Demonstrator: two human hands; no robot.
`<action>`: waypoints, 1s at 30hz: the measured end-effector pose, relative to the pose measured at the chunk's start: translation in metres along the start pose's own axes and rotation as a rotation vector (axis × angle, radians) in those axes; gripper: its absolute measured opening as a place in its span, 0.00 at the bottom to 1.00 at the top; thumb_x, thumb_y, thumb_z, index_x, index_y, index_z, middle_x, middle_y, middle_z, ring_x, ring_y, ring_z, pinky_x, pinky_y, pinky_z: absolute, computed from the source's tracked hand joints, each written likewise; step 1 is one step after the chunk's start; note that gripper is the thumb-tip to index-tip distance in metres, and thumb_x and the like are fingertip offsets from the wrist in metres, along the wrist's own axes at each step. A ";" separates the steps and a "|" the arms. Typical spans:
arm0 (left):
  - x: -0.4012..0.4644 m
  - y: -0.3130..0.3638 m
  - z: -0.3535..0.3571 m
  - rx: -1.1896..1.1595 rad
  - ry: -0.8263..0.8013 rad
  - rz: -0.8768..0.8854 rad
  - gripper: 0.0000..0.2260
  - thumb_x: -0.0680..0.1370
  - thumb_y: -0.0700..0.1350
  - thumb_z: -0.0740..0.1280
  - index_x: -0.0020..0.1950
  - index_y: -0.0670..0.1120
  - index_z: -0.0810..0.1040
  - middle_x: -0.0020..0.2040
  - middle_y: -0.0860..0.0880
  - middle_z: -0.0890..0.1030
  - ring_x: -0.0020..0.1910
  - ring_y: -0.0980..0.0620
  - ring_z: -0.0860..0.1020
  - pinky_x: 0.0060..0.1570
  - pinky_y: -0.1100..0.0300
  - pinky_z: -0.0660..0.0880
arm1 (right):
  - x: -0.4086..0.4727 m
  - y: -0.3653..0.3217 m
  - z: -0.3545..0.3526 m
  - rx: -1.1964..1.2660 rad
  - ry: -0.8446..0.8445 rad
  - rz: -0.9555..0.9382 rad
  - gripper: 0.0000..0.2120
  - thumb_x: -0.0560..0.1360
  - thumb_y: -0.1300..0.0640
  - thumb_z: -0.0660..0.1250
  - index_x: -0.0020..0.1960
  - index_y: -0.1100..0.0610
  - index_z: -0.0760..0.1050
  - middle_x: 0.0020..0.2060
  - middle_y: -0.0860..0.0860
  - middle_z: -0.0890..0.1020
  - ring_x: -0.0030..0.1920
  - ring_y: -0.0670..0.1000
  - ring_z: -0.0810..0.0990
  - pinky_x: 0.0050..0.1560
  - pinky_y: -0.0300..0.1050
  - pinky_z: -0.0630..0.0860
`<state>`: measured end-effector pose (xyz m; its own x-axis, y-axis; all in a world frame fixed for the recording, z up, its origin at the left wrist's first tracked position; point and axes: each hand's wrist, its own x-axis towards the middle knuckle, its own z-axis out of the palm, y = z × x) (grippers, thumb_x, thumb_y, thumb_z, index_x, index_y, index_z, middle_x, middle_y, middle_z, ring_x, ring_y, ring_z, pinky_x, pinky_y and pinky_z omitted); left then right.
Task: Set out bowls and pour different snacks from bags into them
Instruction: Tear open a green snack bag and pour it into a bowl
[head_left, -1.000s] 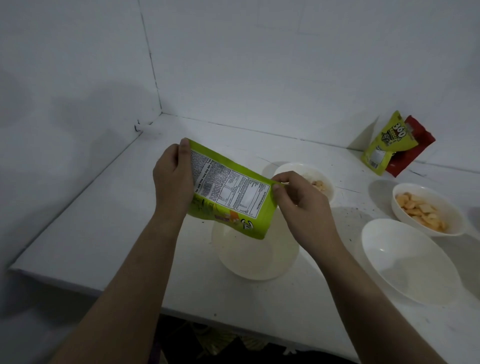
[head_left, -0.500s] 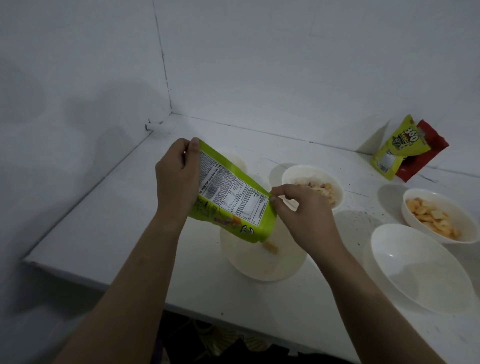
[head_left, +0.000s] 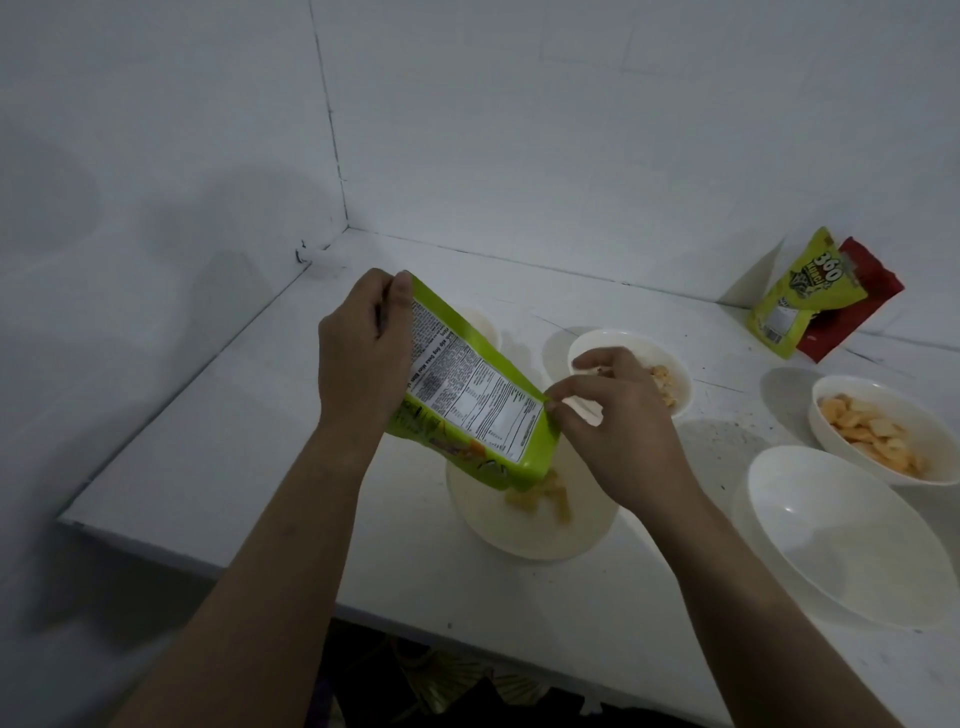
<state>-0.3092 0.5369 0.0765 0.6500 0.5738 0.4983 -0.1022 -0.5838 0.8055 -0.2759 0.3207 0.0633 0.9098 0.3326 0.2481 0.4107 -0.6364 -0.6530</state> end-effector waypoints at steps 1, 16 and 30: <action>0.000 0.000 0.000 0.007 -0.005 0.006 0.17 0.83 0.51 0.59 0.39 0.41 0.69 0.28 0.53 0.65 0.28 0.58 0.65 0.29 0.67 0.62 | 0.000 0.000 0.000 -0.002 -0.015 0.000 0.05 0.75 0.57 0.72 0.46 0.49 0.85 0.55 0.45 0.72 0.61 0.52 0.73 0.61 0.52 0.72; -0.002 0.010 -0.006 0.010 -0.020 0.089 0.17 0.83 0.49 0.59 0.38 0.40 0.67 0.28 0.53 0.63 0.29 0.56 0.65 0.29 0.66 0.62 | -0.008 0.003 -0.003 0.007 0.071 -0.025 0.05 0.74 0.57 0.74 0.45 0.48 0.86 0.53 0.43 0.73 0.60 0.53 0.69 0.61 0.51 0.69; -0.007 0.026 -0.007 -0.053 -0.070 0.192 0.17 0.83 0.47 0.61 0.38 0.38 0.72 0.28 0.42 0.68 0.28 0.53 0.66 0.28 0.64 0.61 | -0.014 -0.005 -0.007 0.092 -0.002 -0.080 0.05 0.77 0.53 0.68 0.50 0.46 0.82 0.54 0.43 0.78 0.59 0.46 0.75 0.61 0.45 0.72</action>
<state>-0.3222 0.5215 0.0963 0.6657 0.4125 0.6219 -0.2670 -0.6466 0.7146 -0.2905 0.3141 0.0683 0.8742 0.3815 0.3002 0.4746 -0.5412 -0.6941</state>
